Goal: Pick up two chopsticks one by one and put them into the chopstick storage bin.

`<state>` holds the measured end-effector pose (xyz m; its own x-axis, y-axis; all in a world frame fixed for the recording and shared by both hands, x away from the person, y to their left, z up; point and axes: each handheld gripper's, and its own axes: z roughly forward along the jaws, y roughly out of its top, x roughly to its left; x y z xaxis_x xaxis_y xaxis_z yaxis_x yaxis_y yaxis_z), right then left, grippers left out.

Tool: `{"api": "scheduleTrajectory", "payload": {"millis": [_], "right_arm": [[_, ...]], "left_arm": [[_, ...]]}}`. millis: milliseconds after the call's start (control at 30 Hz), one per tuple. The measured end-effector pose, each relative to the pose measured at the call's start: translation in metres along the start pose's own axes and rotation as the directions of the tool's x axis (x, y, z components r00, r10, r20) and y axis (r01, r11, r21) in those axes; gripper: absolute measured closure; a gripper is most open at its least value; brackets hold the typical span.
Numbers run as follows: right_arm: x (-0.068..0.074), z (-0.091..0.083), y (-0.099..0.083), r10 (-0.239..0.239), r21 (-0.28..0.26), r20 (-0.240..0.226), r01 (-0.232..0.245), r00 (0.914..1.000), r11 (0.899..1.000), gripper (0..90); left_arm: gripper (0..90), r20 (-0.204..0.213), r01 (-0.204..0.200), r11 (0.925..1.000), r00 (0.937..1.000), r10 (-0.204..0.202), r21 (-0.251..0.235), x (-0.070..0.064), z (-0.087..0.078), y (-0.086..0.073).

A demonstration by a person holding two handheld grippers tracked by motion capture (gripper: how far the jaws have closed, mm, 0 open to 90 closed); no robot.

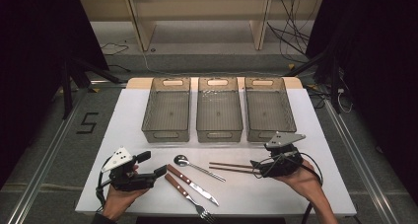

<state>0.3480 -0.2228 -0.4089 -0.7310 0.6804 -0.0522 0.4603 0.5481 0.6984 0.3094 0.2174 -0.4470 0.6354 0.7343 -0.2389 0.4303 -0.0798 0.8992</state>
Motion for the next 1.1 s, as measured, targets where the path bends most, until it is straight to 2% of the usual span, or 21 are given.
{"api": "scheduleTrajectory", "payload": {"millis": [233, 333, 433, 567, 667, 800, 900, 933, 1100], "right_arm": [[-0.002, 0.011, 0.004, -0.03, 0.08, -0.01, 0.031, 0.9995, 0.996, 28.4], [-0.004, 0.015, 0.005, -0.05, 0.126, -0.019, 0.052, 0.9986, 0.991, 30.3], [-0.006, 0.021, 0.008, -0.069, 0.18, -0.031, 0.073, 0.9971, 0.981, 33.1], [-0.009, 0.031, 0.01, -0.099, 0.264, -0.053, 0.11, 0.9937, 0.958, 36.2], [-0.012, 0.039, 0.011, -0.125, 0.327, -0.073, 0.142, 0.9895, 0.934, 38.7], [-0.017, 0.048, 0.012, -0.131, 0.404, -0.102, 0.161, 0.9861, 0.901, 43.9], [-0.021, 0.054, 0.013, -0.138, 0.434, -0.125, 0.179, 0.9825, 0.883, 47.0], [-0.022, 0.055, 0.013, -0.142, 0.435, -0.133, 0.187, 0.9809, 0.881, 48.3], [-0.022, 0.062, 0.014, -0.162, 0.468, -0.159, 0.219, 0.9739, 0.857, 54.1]], "left_arm": [[15.6, 0.0, 0.0, 1.0, 1.0, 0.0, -0.001, 0.0, 0.0, 0.0], [15.6, 0.0, -0.001, 1.0, 1.0, 0.001, 0.0, 0.0, 0.0, 0.0], [15.6, 0.0, -0.002, 1.0, 1.0, 0.002, 0.001, 0.0, 0.0, 0.0], [15.6, 0.001, -0.003, 1.0, 1.0, 0.003, 0.0, 0.0, 0.0, 0.0], [15.6, 0.001, -0.001, 1.0, 1.0, 0.001, -0.003, 0.001, 0.0, 0.0], [15.6, 0.0, 0.0, 1.0, 1.0, 0.0, -0.003, 0.0, 0.0, 0.001], [15.6, 0.001, -0.001, 1.0, 1.0, 0.001, -0.001, 0.0, 0.0, 0.001], [15.6, 0.001, -0.003, 1.0, 1.0, 0.003, -0.002, 0.0, 0.0, 0.001], [15.6, 0.001, 0.0, 1.0, 1.0, 0.0, -0.002, 0.0, 0.0, 0.001]]}}
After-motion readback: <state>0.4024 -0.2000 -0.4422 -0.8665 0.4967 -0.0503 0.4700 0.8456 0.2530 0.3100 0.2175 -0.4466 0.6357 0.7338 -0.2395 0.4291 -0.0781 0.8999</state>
